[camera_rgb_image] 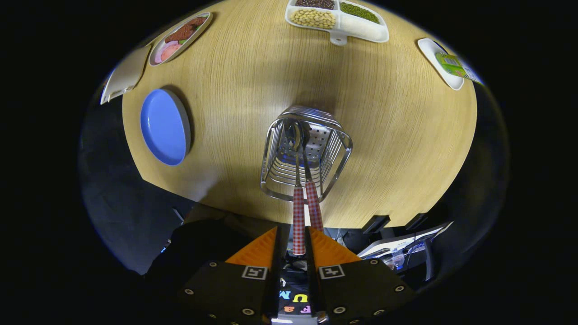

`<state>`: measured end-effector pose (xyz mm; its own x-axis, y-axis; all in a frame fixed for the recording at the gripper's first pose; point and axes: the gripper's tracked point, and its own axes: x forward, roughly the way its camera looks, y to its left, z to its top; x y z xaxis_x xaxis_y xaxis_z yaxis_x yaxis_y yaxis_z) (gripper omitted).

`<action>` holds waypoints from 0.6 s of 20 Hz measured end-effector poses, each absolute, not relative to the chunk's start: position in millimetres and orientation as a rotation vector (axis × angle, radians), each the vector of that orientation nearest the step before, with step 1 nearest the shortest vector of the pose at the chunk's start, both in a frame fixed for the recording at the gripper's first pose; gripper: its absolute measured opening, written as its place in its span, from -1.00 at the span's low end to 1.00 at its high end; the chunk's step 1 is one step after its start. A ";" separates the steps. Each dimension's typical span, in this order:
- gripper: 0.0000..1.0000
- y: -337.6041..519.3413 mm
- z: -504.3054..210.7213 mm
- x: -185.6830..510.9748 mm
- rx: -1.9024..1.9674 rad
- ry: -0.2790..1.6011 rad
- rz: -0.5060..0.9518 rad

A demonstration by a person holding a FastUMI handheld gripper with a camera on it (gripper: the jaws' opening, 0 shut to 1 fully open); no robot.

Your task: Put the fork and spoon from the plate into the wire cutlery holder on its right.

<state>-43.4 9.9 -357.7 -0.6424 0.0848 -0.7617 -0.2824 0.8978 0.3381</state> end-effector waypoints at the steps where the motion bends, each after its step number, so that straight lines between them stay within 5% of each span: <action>1: -0.37 12.6 -356.0 -38.3 -0.127 2.178 0.551; 6: 0.04 29.0 -346.7 -9.6 -0.045 1.930 0.548; 9: 0.59 40.5 -336.1 10.2 0.029 1.741 0.515; 12: 0.86 37.1 -320.8 26.3 0.060 1.560 0.460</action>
